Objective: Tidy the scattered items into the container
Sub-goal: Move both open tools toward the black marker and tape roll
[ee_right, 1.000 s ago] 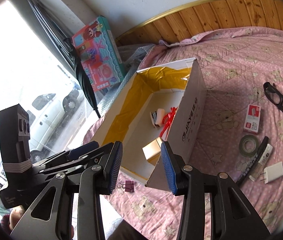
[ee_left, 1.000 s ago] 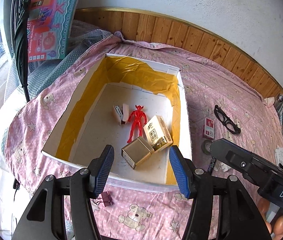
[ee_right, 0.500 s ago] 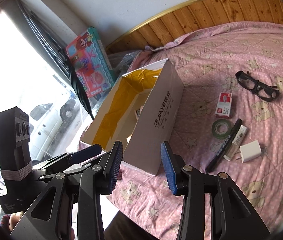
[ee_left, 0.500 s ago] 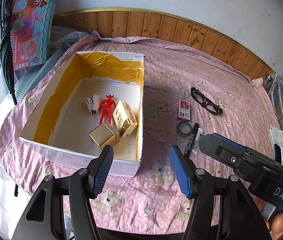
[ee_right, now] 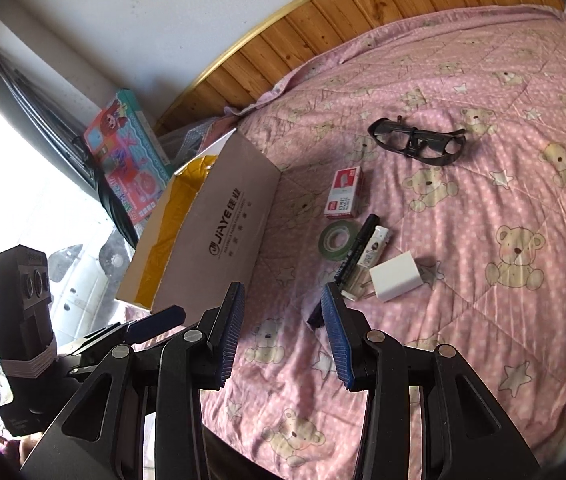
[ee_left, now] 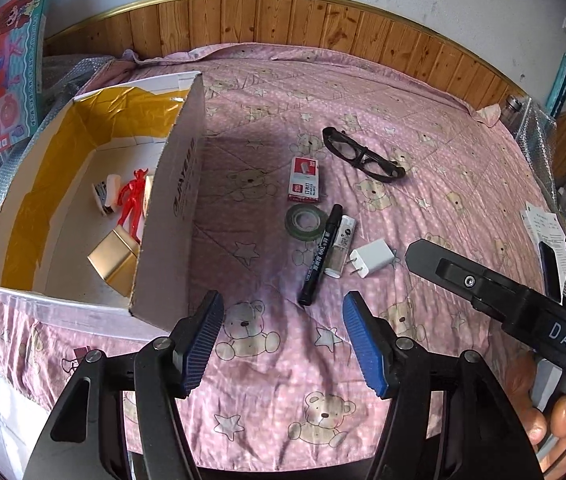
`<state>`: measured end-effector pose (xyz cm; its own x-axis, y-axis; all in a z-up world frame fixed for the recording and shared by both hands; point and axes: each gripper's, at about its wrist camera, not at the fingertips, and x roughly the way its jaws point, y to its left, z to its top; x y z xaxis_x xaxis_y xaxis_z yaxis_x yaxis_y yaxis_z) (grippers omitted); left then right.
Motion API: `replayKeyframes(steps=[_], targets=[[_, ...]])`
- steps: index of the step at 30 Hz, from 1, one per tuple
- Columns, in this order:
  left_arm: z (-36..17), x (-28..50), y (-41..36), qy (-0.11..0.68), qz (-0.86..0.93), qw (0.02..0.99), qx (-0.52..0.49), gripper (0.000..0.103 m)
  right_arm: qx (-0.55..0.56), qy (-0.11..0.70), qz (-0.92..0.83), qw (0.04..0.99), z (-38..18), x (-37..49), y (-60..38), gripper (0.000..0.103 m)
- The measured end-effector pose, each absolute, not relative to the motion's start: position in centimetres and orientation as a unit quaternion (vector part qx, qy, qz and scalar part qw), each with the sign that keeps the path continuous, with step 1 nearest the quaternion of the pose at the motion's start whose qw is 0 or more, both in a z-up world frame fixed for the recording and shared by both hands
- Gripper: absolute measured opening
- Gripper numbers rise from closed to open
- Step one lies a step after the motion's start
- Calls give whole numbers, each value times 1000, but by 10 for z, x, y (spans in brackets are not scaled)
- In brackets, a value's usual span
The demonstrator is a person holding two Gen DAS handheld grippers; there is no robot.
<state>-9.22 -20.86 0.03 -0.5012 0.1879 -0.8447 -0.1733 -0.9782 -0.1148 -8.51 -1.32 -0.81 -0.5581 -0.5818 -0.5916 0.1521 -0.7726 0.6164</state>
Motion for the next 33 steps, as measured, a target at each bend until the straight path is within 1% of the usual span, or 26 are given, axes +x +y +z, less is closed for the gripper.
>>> replayKeyframes(steps=[10, 14, 21, 28, 29, 30, 31, 32, 33], targets=[[-36, -115, -176, 12, 846, 116, -520, 65, 434, -276, -842, 163, -44, -93, 36, 44], [-53, -125, -163, 18, 837, 126, -533, 66, 446, -270, -842, 142, -57, -100, 48, 44], [-84, -149, -149, 42, 831, 120, -542, 66, 457, -213, -849, 159, -64, -121, 30, 44], [-109, -166, -158, 37, 828, 119, -546, 65, 479, -145, -846, 183, -83, -145, -6, 43], [-110, -166, -161, 32, 831, 120, -543, 60, 477, -133, -849, 182, -83, -146, -8, 40], [-111, -164, -162, 37, 834, 115, -539, 56, 479, -126, -851, 174, -84, -148, -7, 24], [-110, -163, -162, 47, 837, 109, -535, 49, 485, -123, -851, 162, -86, -150, -2, 8], [-110, -161, -164, 47, 838, 107, -532, 42, 490, -125, -850, 150, -88, -153, 5, 9], [-109, -160, -166, 41, 838, 106, -533, 39, 493, -129, -849, 138, -90, -155, 12, 11]])
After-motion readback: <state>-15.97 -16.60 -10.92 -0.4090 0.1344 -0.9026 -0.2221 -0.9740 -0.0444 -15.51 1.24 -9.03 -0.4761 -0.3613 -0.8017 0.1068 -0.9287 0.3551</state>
